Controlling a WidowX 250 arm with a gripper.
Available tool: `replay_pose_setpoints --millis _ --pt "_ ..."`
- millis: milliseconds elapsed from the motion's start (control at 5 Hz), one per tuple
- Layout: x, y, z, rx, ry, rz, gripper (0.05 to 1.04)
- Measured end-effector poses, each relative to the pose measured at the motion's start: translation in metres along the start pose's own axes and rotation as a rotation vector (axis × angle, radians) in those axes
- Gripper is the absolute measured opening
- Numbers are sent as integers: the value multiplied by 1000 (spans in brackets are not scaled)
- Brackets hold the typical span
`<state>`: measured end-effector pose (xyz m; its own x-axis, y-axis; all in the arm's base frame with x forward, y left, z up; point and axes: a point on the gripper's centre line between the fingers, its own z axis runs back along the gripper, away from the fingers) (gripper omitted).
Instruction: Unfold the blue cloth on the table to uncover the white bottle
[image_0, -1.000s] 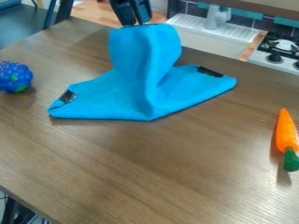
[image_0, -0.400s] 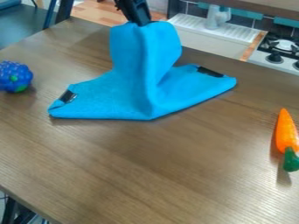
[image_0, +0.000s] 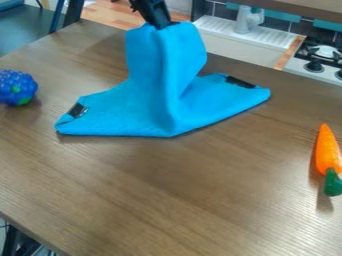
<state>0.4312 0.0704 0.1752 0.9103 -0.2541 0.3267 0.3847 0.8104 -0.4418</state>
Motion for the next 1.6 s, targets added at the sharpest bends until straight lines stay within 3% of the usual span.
replay_pose_setpoints --millis 400,600,1000,1200,1400,1600 --pt "-6 -15 -6 -8 -7 -62 51" --pt "-10 -31 -12 18 -4 -114 51" --pt "-16 -47 -8 57 -66 -191 51" --pt "-17 -49 -6 44 -69 -202 51" --pt "-23 -56 -15 45 -43 -232 51" --pt "-28 -78 -51 67 47 -312 51"
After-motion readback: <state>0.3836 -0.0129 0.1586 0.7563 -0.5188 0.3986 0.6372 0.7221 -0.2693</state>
